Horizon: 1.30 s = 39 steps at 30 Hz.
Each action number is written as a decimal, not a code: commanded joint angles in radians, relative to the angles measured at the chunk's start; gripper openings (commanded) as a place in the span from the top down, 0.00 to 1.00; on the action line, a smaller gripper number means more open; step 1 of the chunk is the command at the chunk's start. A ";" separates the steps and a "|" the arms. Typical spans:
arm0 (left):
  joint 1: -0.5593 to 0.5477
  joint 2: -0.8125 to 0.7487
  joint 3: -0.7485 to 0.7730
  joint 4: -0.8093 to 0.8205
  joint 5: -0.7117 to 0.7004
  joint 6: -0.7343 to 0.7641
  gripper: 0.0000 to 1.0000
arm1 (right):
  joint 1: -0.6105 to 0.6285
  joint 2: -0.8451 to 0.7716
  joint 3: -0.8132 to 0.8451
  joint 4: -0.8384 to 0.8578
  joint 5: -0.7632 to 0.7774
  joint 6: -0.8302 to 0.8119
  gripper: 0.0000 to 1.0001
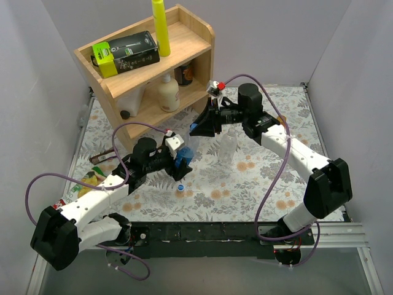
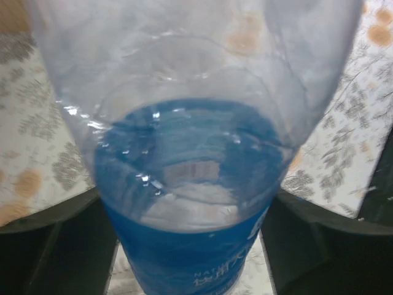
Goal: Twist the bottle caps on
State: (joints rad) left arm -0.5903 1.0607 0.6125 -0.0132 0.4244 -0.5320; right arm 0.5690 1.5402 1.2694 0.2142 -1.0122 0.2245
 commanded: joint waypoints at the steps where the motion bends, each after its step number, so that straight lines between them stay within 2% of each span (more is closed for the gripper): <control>1: 0.004 -0.028 0.026 0.027 -0.099 0.070 0.02 | 0.012 -0.012 0.225 -0.350 0.011 -0.337 0.99; 8: 0.055 -0.060 0.006 -0.218 -0.121 0.211 0.02 | -0.069 0.018 0.514 -0.688 0.067 -0.535 0.99; 10: 0.060 -0.068 0.018 -0.336 -0.067 0.333 0.02 | -0.095 0.020 0.553 -0.775 0.110 -0.582 0.99; 13: 0.060 -0.073 0.041 -0.456 -0.082 0.406 0.02 | -0.136 0.012 0.581 -0.848 0.191 -0.662 0.99; 16: 0.060 -0.029 0.116 -0.572 -0.171 0.394 0.02 | -0.221 0.017 0.556 -0.846 0.221 -0.660 0.99; 19: 0.060 0.083 0.231 -0.713 -0.268 0.292 0.02 | -0.332 0.044 0.553 -0.811 0.208 -0.590 0.99; 22: 0.066 0.128 0.259 -0.810 -0.349 0.227 0.02 | -0.415 0.093 0.583 -0.776 0.228 -0.556 0.99; 27: 0.067 0.033 0.161 -0.743 -0.570 0.263 0.02 | -0.472 0.169 0.633 -0.831 0.349 -0.635 0.99; 30: 0.067 0.067 0.187 -0.772 -0.613 0.305 0.02 | -0.474 0.187 0.640 -0.886 0.412 -0.753 0.99; 33: 0.073 0.067 0.208 -0.699 -0.680 0.155 0.02 | -0.483 0.210 0.628 -0.943 0.426 -0.818 0.99; 35: 0.093 0.074 0.234 -0.685 -0.641 0.080 0.02 | -0.486 0.209 0.587 -0.941 0.445 -0.843 0.99; 39: 0.162 0.091 0.262 -0.691 -0.550 0.023 0.02 | -0.503 0.190 0.515 -0.898 0.429 -0.844 0.99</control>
State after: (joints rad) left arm -0.4801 1.1477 0.8177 -0.7330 -0.1646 -0.4042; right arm 0.0845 1.7634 1.8378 -0.7059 -0.5888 -0.5671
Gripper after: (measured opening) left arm 0.982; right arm 0.418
